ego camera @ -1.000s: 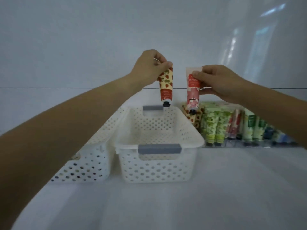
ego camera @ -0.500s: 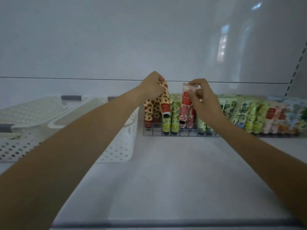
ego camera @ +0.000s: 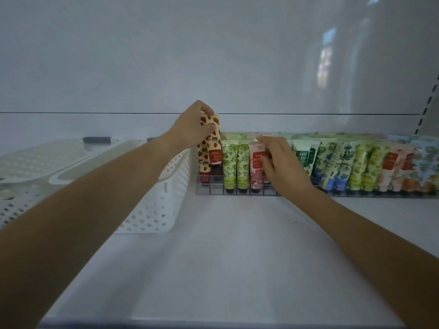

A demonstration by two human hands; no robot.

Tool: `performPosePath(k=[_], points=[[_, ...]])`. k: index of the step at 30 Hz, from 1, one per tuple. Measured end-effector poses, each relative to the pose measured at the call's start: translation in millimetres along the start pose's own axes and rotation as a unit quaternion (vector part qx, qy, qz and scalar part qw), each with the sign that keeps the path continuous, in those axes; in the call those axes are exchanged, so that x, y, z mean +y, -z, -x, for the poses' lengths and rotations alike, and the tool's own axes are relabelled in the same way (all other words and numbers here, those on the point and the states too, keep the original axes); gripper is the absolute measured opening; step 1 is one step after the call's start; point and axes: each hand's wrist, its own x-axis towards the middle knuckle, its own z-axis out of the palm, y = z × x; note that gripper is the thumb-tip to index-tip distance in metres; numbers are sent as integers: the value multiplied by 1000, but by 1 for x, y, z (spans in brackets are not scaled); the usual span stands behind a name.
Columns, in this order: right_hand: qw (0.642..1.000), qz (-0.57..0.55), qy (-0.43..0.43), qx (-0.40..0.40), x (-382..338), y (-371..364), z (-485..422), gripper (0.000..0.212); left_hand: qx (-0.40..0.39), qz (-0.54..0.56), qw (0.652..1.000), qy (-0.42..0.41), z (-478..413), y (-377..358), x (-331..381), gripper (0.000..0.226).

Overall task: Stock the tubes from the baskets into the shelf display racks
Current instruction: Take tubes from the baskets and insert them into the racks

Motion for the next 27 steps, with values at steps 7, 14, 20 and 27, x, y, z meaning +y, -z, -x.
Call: performPosePath(k=[7,14,20,27], points=[[969,85,225,65,-25,-10,16,36,40,-26,997,-52,2,2,0,14],[959,36,244,-140,-30,-33,32,33,16,-57,996,-65,1,2,-2,11],[966,9,191,-174,-26,-34,32,32,-20,-100,991,-84,3,0,-3,23],[968,-1,179,-173,-29,-35,33,28,-100,-246,959,-103,1,-7,-4,14]])
